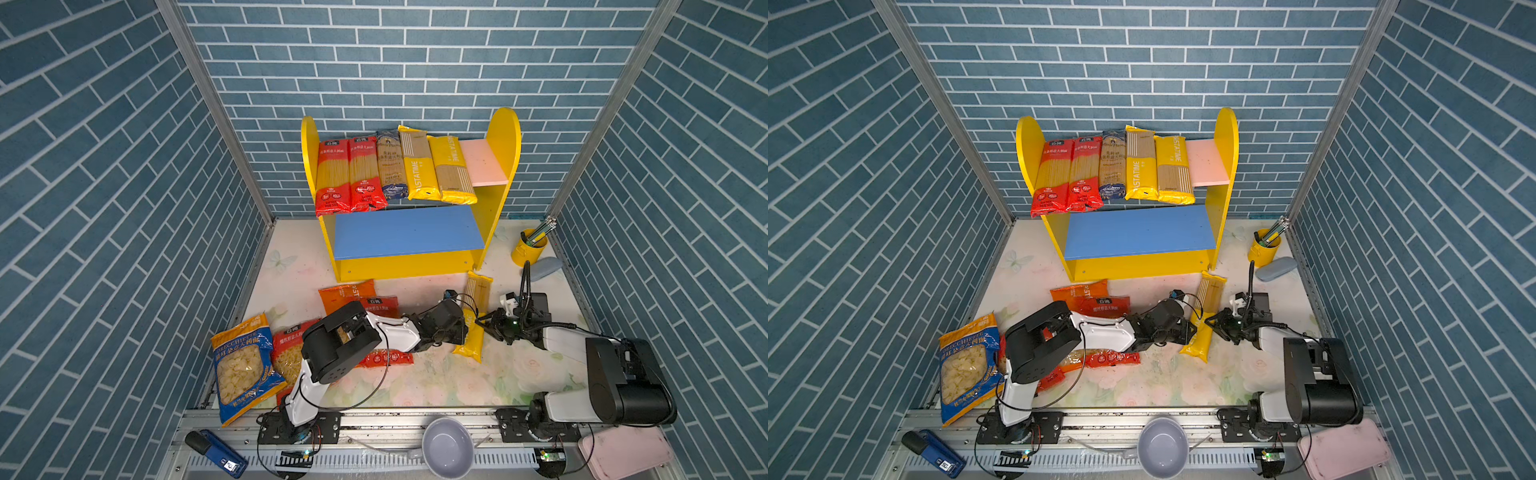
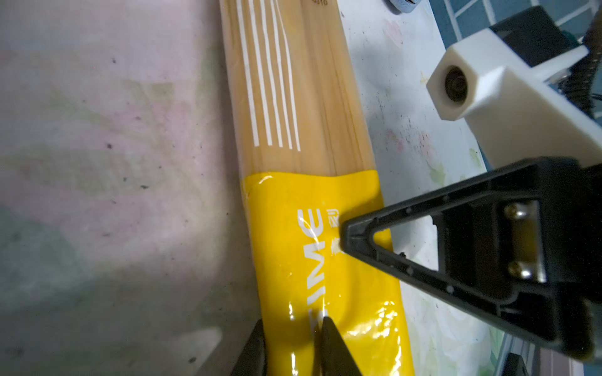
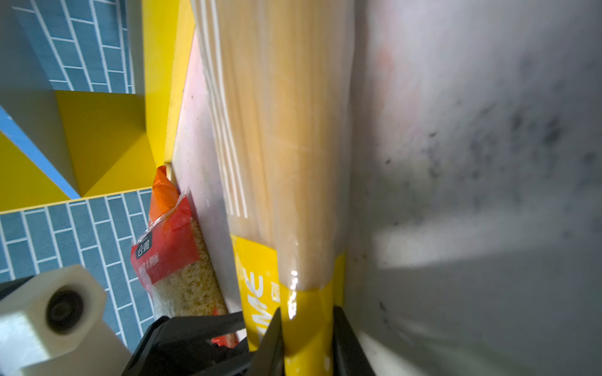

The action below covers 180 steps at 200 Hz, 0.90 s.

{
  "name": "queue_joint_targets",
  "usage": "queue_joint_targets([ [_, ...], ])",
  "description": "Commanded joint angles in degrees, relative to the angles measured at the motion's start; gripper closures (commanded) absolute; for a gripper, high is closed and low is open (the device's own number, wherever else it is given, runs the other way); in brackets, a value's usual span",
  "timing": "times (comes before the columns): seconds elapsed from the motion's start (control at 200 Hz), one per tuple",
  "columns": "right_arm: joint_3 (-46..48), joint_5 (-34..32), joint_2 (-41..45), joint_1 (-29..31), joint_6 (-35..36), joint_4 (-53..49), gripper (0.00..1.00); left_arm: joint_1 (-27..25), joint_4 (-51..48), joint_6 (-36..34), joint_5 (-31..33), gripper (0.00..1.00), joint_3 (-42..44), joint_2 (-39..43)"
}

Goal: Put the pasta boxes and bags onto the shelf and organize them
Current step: 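Grasp the last yellow PASTATIME pack with both grippers, then lift the PASTATIME pack upright with both grippers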

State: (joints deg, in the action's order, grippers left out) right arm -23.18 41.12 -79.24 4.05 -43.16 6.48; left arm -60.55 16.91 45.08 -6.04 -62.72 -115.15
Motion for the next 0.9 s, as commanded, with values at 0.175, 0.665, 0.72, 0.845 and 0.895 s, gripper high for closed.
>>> queue_joint_targets([
  [0.175, 1.2, 2.7, 14.1, 0.8, -4.1, -6.2, 0.99, 2.2, 3.1, 0.8, -5.5, 0.59, 8.6, 11.0],
  [0.665, -16.9, 0.3, 35.4, 1.7, 5.2, -38.4, 1.00, 4.4, -1.5, -3.4, -5.1, 0.34, 10.3, 31.5],
  [0.72, -18.7, 1.7, 36.7, 1.8, 5.5, -39.6, 1.00, 4.4, 0.8, -2.9, -5.9, 0.27, 11.1, 32.6],
  [0.845, -22.3, 4.7, 40.2, 2.5, 5.5, -40.0, 1.00, 4.4, 6.6, 0.8, -7.4, 0.18, 12.9, 34.0],
  [0.895, -24.2, 5.9, 41.4, 2.5, 5.5, -40.0, 1.00, 4.5, 7.5, 1.5, -7.6, 0.16, 13.0, 34.8],
])
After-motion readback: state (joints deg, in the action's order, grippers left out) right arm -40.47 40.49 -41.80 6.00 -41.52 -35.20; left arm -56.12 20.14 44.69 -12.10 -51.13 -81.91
